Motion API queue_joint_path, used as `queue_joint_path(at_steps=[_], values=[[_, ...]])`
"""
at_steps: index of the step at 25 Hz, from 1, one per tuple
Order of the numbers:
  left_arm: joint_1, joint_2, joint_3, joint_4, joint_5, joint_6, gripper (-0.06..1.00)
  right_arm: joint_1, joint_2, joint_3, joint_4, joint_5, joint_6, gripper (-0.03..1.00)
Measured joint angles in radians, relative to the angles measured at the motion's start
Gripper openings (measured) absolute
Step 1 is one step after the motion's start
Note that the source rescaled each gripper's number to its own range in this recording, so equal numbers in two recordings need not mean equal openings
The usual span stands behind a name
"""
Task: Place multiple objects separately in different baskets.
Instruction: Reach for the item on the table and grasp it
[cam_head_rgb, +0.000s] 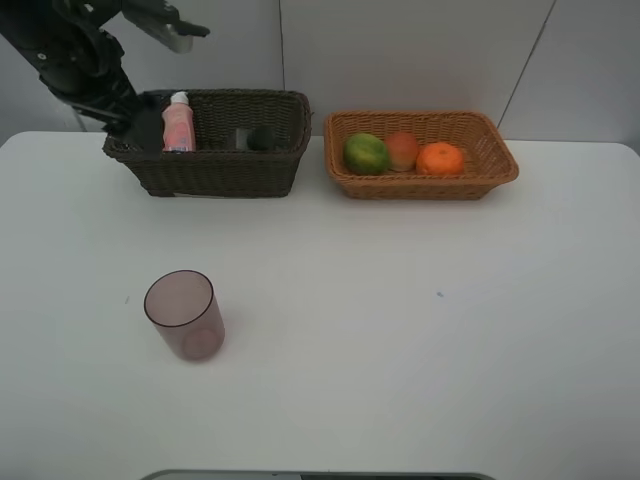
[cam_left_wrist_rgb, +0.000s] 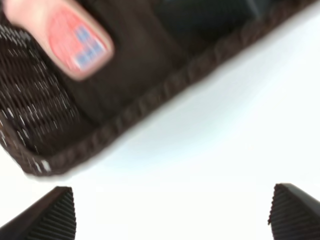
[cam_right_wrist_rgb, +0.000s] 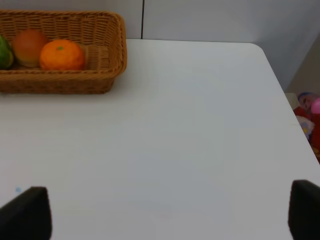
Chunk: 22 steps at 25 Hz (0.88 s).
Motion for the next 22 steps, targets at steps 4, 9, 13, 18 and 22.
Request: queue_joint_path(at_steps=[4,9,13,18,22], values=[[-0.02,-0.092,0.113,-0.004,0.034,0.086,1.0,0.0,0.0,0.0,0.0,0.0,0.0,1.0],[-0.09,-0.208,0.256,-0.038,0.035,0.191,1.0,0.0,0.0,0.0,0.0,0.0,0.0,1.0],[-0.16,-0.257,0.321,-0.06,0.044,0.207,1.0,0.0,0.0,0.0,0.0,0.0,0.0,1.0],[-0.235,-0.253,0.355,-0.098,0.027,0.211,1.0,0.0,0.0,0.0,0.0,0.0,0.0,1.0],[-0.256,-0.206,0.355,-0.124,0.009,0.211,1.0,0.0,0.0,0.0,0.0,0.0,0.0,1.0]])
